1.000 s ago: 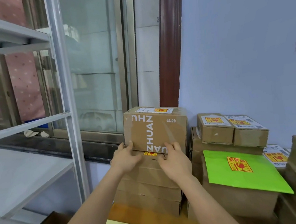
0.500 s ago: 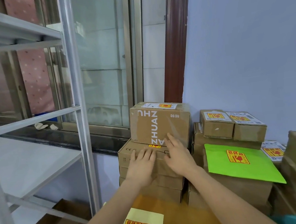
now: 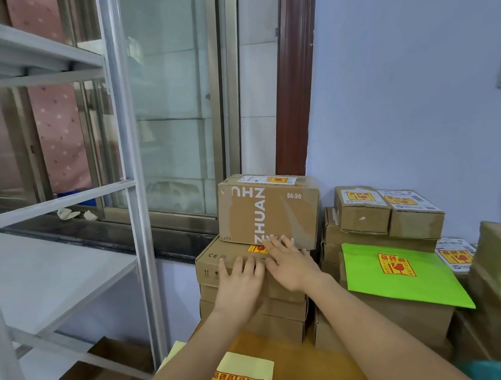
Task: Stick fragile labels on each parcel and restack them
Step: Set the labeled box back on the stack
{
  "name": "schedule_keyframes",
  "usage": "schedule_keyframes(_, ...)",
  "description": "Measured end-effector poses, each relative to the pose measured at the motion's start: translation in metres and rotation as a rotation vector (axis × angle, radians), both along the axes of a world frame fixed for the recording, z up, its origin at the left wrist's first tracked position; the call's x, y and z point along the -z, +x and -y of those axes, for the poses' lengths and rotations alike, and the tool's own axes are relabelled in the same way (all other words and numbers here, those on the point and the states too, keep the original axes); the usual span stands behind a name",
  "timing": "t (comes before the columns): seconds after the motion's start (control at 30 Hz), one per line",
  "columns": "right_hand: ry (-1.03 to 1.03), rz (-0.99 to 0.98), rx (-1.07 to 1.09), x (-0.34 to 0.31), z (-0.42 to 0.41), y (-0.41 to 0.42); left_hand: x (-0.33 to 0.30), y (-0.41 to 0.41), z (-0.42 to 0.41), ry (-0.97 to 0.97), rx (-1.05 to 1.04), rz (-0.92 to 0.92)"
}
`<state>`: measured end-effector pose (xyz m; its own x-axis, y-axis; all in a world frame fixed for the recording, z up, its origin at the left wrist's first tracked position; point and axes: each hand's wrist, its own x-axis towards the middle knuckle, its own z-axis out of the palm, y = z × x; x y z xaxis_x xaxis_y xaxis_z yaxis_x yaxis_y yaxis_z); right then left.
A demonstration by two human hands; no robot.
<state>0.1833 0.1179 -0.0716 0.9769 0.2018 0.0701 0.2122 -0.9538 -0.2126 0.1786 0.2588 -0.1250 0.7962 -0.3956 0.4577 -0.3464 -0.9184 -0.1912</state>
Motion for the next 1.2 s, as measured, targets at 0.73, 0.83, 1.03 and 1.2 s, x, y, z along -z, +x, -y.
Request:
schedule_keyframes(0.73,0.041,0.022,-0.001,-0.006,-0.010,-0.015,-0.007,-0.017,0.004,-0.094,-0.031,-0.044)
schedule_keyframes(0.83,0.059,0.045,-0.015,-0.008,-0.009,-0.023,-0.009,-0.018,0.002,-0.083,-0.025,-0.064)
schedule_keyframes(1.03,0.098,0.125,0.005,0.003,-0.007,-0.054,-0.013,-0.038,-0.007,-0.205,0.030,-0.065)
schedule_keyframes(1.2,0.110,0.196,0.017,0.007,-0.003,-0.091,-0.014,-0.067,-0.009,-0.321,0.053,-0.075)
